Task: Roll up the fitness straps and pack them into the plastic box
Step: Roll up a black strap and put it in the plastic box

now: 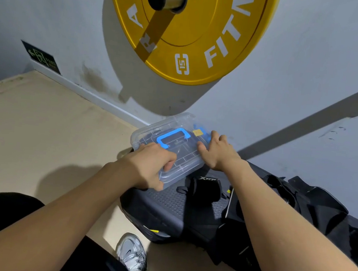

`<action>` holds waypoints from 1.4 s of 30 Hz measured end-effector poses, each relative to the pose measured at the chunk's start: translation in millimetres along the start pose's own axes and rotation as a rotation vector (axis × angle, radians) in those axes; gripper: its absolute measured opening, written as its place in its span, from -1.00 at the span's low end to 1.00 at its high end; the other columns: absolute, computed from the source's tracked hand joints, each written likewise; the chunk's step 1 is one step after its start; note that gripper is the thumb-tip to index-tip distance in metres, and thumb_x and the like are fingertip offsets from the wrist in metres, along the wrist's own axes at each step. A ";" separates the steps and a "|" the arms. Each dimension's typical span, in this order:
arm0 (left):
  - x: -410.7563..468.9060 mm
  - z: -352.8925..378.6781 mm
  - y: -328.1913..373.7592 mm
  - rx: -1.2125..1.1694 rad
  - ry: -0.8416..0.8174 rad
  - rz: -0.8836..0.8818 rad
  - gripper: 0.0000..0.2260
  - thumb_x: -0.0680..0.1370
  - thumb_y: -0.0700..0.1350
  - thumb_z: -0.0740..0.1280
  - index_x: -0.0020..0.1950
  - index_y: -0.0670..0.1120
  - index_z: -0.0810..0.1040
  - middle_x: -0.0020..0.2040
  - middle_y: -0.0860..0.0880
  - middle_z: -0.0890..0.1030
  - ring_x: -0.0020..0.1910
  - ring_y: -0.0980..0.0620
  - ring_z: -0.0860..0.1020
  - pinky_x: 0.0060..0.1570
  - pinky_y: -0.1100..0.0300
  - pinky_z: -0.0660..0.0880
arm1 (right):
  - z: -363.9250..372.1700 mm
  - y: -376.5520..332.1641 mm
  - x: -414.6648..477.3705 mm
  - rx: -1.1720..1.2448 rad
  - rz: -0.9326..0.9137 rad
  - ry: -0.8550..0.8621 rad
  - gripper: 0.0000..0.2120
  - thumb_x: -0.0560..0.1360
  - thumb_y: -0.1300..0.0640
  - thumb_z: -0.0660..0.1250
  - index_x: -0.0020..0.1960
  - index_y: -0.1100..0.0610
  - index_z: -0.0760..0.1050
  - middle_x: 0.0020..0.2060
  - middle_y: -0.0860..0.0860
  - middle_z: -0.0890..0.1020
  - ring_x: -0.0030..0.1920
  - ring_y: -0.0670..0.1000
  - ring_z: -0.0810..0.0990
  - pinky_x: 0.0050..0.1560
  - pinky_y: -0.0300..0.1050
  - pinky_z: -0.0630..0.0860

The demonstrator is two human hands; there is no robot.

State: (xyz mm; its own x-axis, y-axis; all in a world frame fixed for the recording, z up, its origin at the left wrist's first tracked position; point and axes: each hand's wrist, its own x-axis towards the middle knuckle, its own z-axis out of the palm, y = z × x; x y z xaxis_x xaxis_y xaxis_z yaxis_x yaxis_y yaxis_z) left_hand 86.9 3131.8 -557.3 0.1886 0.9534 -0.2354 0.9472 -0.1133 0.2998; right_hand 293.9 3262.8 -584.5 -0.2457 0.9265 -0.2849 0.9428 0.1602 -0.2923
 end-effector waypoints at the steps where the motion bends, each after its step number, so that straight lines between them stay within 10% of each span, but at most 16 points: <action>1: -0.5 -2.9 0.5 -0.003 -0.003 -0.006 -0.65 0.34 -0.03 0.61 -0.04 0.07 0.49 -0.09 0.06 0.50 -0.01 -0.10 0.53 -0.07 0.02 0.47 | -0.6 -2.1 0.3 0.064 -0.010 0.020 -0.47 0.72 -0.20 0.13 0.44 0.22 0.28 0.35 0.25 0.42 0.30 0.34 0.49 0.32 0.18 0.46; 4: -3.0 -10.8 1.9 0.020 -0.004 -0.017 -0.66 0.32 -0.01 0.58 -0.04 0.07 0.49 -0.08 0.07 0.56 0.01 -0.09 0.55 0.10 0.00 0.49 | -8.1 -5.4 0.8 0.191 -0.016 0.114 -0.68 0.70 -0.03 0.27 0.22 0.24 0.41 0.19 0.25 0.55 0.10 0.24 0.51 0.02 -0.02 0.41; 8: -10.6 -21.9 2.1 -0.060 0.044 -0.042 -0.69 0.26 0.03 0.51 -0.10 0.08 0.46 -0.10 -0.05 0.65 -0.03 -0.13 0.57 -0.12 0.18 0.36 | -27.6 -4.7 -4.4 0.407 -0.055 0.193 -0.51 0.62 0.04 0.41 0.51 0.14 0.44 0.34 0.16 0.60 0.36 0.21 0.55 0.24 -0.06 0.48; 14: -17.1 -28.3 5.9 -0.211 0.134 -0.047 -0.72 0.35 -0.01 0.57 -0.05 0.11 0.54 0.08 -0.01 0.70 0.13 -0.10 0.63 0.14 -0.02 0.58 | -44.6 6.1 -13.9 0.816 -0.025 0.180 -0.42 0.54 0.22 0.48 0.51 0.02 0.43 0.37 0.12 0.57 0.24 0.14 0.65 0.29 0.14 0.63; 18: -13.3 -27.4 6.7 -0.286 0.177 -0.065 -0.72 0.44 -0.01 0.61 -0.05 0.12 0.52 0.19 0.06 0.69 0.23 -0.05 0.63 0.27 -0.01 0.55 | -32.5 5.4 -19.2 0.799 0.075 0.159 -0.27 0.62 -0.01 0.44 0.67 0.07 0.17 0.53 0.16 0.40 0.46 0.21 0.50 0.46 0.13 0.50; 22: -11.0 -26.0 9.9 -0.360 0.208 -0.087 -0.74 0.48 0.03 0.61 -0.03 0.10 0.53 0.25 0.01 0.70 0.19 -0.08 0.67 0.24 -0.06 0.57 | -21.9 -2.4 -26.4 0.859 0.299 -0.020 -0.23 0.70 -0.31 0.15 0.68 0.18 0.09 0.47 0.15 0.41 0.16 0.28 0.69 0.10 0.14 0.70; 29: -9.7 -19.7 11.1 -0.470 0.239 -0.108 -0.77 0.54 -0.03 0.58 0.00 0.09 0.52 0.30 -0.12 0.67 0.31 -0.16 0.62 0.32 -0.15 0.52 | -11.3 -3.0 -24.2 1.198 0.332 -0.103 -0.35 0.74 -0.06 0.27 0.71 0.13 0.12 0.64 0.21 0.25 0.32 0.42 0.55 -0.11 0.11 0.66; 32: -8.5 -20.8 10.0 -0.552 0.280 -0.122 -0.79 0.57 -0.01 0.54 0.04 0.09 0.52 0.31 -0.18 0.67 0.32 -0.19 0.61 0.34 -0.19 0.53 | -4.4 -4.9 -21.1 1.197 0.313 -0.115 -0.25 0.67 -0.01 0.39 0.72 0.07 0.07 0.62 0.18 0.27 0.34 0.39 0.52 0.10 0.16 0.64; 37: -1.7 -24.0 4.7 -0.681 0.428 -0.186 -0.85 0.66 -0.01 0.44 0.13 0.08 0.49 0.27 -0.06 0.63 0.25 -0.15 0.60 0.33 -0.12 0.54 | 13.1 -12.8 -27.0 1.036 0.312 -0.073 -0.75 0.58 0.26 0.30 0.25 0.19 0.47 0.11 0.19 0.62 -0.10 0.20 0.72 -0.09 0.26 0.75; 42: 2.9 -26.3 -4.8 -0.814 0.527 -0.291 -0.82 0.73 -0.01 0.33 0.27 -0.04 0.45 0.26 -0.07 0.57 0.23 -0.09 0.59 0.23 -0.08 0.59 | 14.5 -8.9 -26.9 0.985 0.384 -0.025 -0.70 0.50 0.34 0.21 0.21 0.26 0.51 0.14 0.33 0.64 -0.12 0.39 0.76 -0.24 0.26 0.74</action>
State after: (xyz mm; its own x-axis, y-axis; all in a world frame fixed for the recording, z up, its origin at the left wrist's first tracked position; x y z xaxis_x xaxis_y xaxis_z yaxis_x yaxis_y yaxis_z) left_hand 76.1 3142.5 -535.1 -0.3464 0.9379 -0.0204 0.4365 0.1804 0.8814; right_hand 288.9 3231.5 -587.5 0.0150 0.8471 -0.5312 0.3622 -0.4998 -0.7868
